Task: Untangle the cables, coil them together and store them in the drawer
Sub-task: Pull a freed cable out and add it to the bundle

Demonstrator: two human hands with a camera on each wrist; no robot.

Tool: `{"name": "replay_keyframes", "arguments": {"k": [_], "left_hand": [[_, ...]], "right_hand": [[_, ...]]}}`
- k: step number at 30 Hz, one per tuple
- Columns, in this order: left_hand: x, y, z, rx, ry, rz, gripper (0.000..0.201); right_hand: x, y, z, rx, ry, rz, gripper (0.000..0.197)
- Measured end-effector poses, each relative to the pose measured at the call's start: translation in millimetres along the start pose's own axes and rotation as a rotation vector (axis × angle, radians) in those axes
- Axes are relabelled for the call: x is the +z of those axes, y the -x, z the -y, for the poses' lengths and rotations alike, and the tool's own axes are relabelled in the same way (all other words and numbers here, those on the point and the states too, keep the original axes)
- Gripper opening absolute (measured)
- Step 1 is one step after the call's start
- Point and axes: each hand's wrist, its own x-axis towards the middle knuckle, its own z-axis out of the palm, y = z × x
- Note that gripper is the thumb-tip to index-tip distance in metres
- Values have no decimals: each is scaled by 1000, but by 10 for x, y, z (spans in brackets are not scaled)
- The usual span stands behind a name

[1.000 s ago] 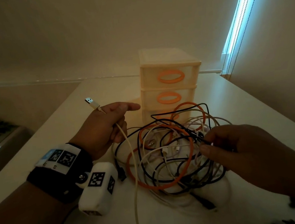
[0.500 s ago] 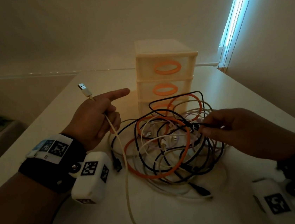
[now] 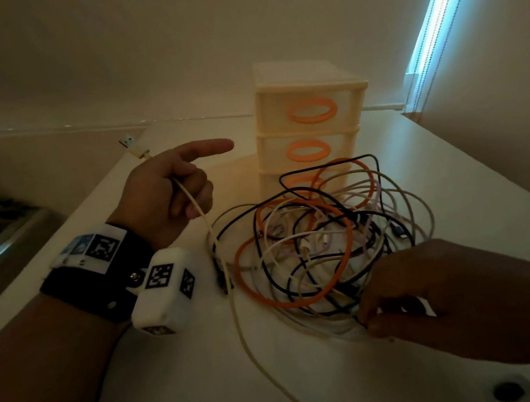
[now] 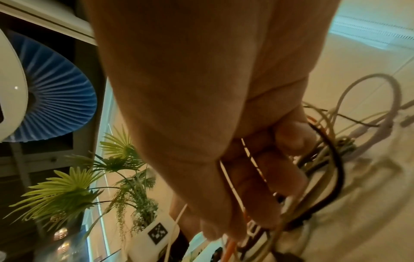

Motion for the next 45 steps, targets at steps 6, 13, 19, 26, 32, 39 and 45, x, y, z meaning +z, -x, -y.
{"name": "replay_keyframes", "arguments": {"k": [6,13,19,26,32,39,45], "left_hand": [[-195,-3,-131,46,90,116,57],[-241,-19,-130,94,72,140,51],[-210,-8,-102,101,51,97,48],[-206,-2,-109,110,16,32,46],[-70,-1,-60,114,-92,-14,48],[271,117,-51,165,-447,104,35],[336,142,31,117,-267,144,51]], "right_hand": [[-75,-546,306,28,-139,-169,18],[188,-1507,566,11,44,25,32],[306,-1731,623,70,217,90,15],[-126,-1618,437,258,28,-36,13],[-699,-1464,94,291,-653,-686,7],[-507,-1539,159,157,-861,-832,14],[-44,-1636,347,136,-1230,-731,19]]}}
